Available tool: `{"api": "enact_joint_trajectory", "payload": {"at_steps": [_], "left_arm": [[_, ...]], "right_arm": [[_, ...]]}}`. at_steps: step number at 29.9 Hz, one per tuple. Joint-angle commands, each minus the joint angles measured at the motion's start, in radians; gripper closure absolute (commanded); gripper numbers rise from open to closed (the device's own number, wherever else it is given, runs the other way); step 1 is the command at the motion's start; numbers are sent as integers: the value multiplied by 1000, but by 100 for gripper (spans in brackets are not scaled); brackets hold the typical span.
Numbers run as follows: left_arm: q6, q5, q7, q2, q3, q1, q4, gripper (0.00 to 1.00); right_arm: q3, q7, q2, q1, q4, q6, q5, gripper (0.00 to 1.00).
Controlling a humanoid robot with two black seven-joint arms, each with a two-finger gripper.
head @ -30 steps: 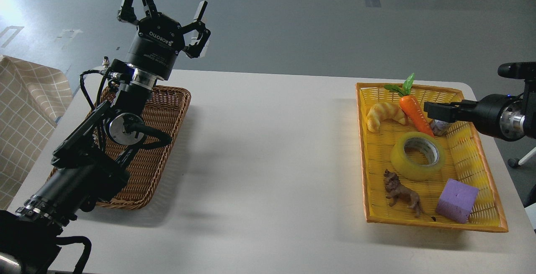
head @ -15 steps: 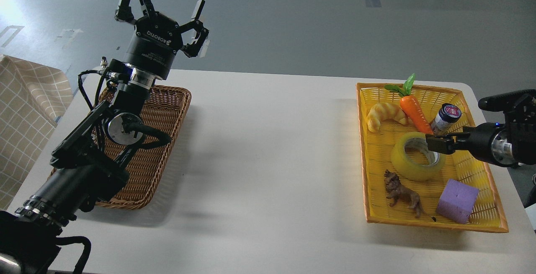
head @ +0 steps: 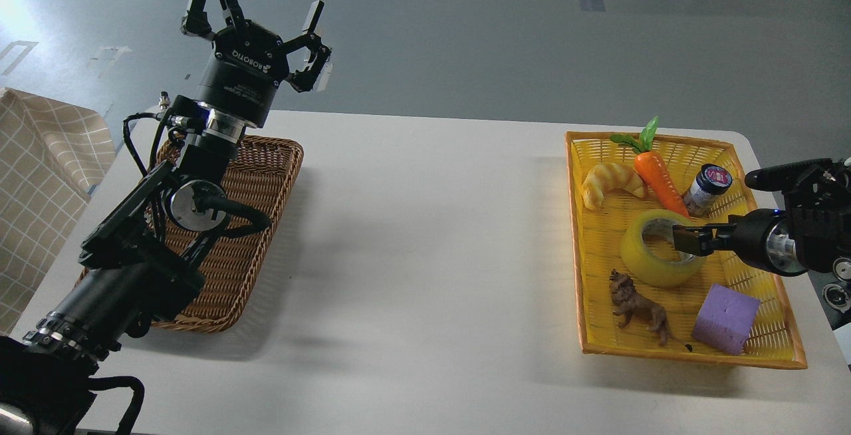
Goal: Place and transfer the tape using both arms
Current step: 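Hook the right gripper through the tape roll's hole and close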
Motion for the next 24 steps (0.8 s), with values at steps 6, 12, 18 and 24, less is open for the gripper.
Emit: {"api": "enact_joint_trajectory", "payload": {"at_steps": [6,12,18,24], "left_arm": [[0,0,0,1,0,2,-1,2],[0,0,0,1,0,3,-1,2],[0,0,0,1,0,3,-1,2],[0,0,0,1,0,3,-1,2]], "right_arm": [[0,0,38,-2,-45,0,-20,16],[-2,0,46,-5,-47,0,-20,20],[-2,0,47,-9,-54,0,-19,30],[-3,0,55,-11,-60,0,-17,41]]}}
